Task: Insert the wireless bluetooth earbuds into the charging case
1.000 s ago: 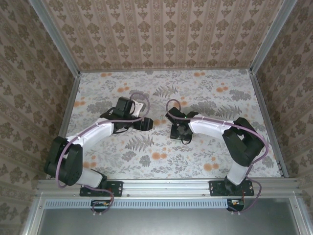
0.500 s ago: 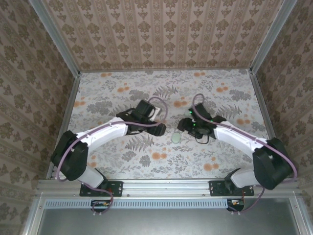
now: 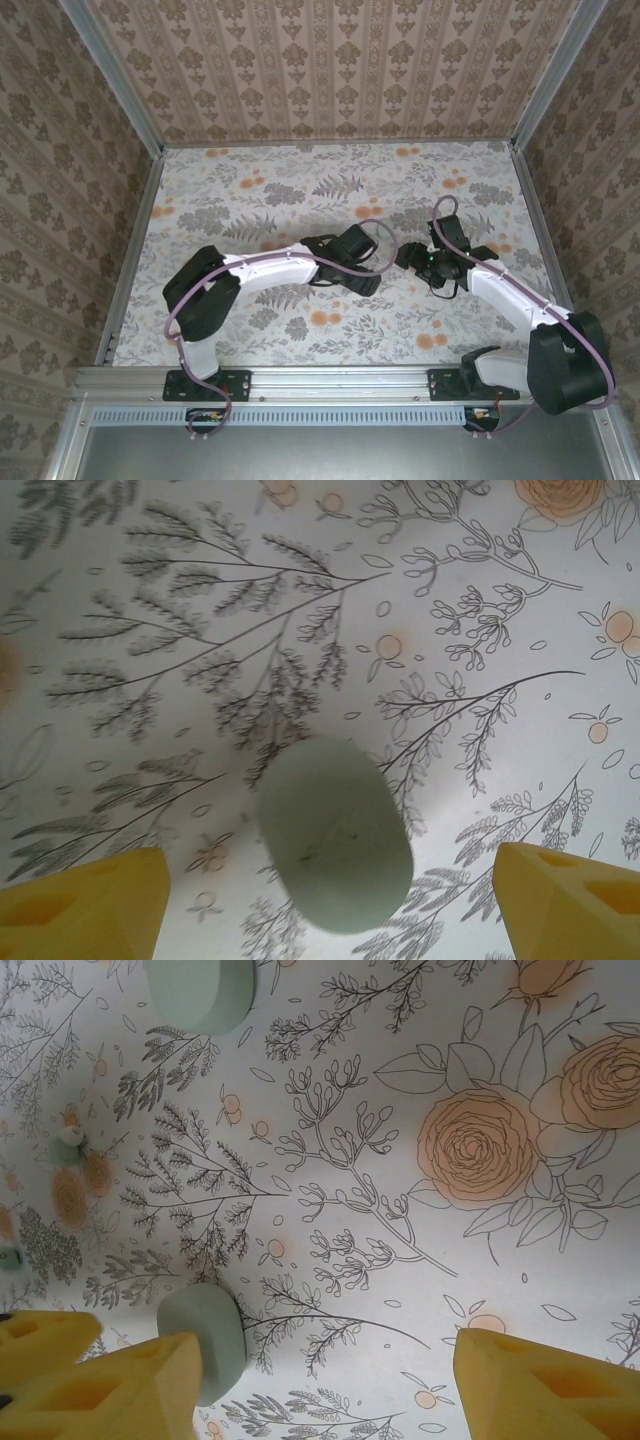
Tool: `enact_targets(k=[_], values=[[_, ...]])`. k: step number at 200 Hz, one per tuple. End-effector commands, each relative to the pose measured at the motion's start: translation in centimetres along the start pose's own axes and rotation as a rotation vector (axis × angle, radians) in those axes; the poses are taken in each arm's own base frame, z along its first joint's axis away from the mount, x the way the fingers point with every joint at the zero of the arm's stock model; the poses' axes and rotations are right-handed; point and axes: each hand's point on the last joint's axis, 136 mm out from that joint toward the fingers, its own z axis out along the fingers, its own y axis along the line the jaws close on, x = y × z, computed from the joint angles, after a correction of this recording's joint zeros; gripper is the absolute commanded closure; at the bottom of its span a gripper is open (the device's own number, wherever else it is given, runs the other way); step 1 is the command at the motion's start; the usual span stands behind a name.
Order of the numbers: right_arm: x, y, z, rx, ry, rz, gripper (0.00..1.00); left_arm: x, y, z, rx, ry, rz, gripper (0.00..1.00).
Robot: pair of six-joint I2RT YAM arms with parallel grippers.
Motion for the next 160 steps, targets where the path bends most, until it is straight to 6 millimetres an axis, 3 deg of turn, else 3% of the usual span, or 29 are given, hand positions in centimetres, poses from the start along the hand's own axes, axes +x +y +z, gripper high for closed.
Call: enact_targets(k=[1, 66, 114, 160], values=[[0.3, -0.2, -0.6, -0.022, 0.003, -0.012, 0.31, 0.9, 0.0, 0.9, -0.028, 0.049, -0.025, 0.16], [-0.2, -0.6, -0.8, -0.039, 0.002, 0.008, 0.31, 2.5, 0.0, 2.8, -0.052, 0.089, -0.003, 0.21], [-0.4, 0.0, -1.0, -0.067, 0.003, 0.012, 0.31, 2.9, 0.5, 2.7, -0.038, 0.094, 0.060, 0.40], [-0.3, 1.5, -1.5, -0.146, 0.014, -0.007, 0.33, 2.2, 0.6, 0.6, 0.102, 0.039, 0.145, 0.59]])
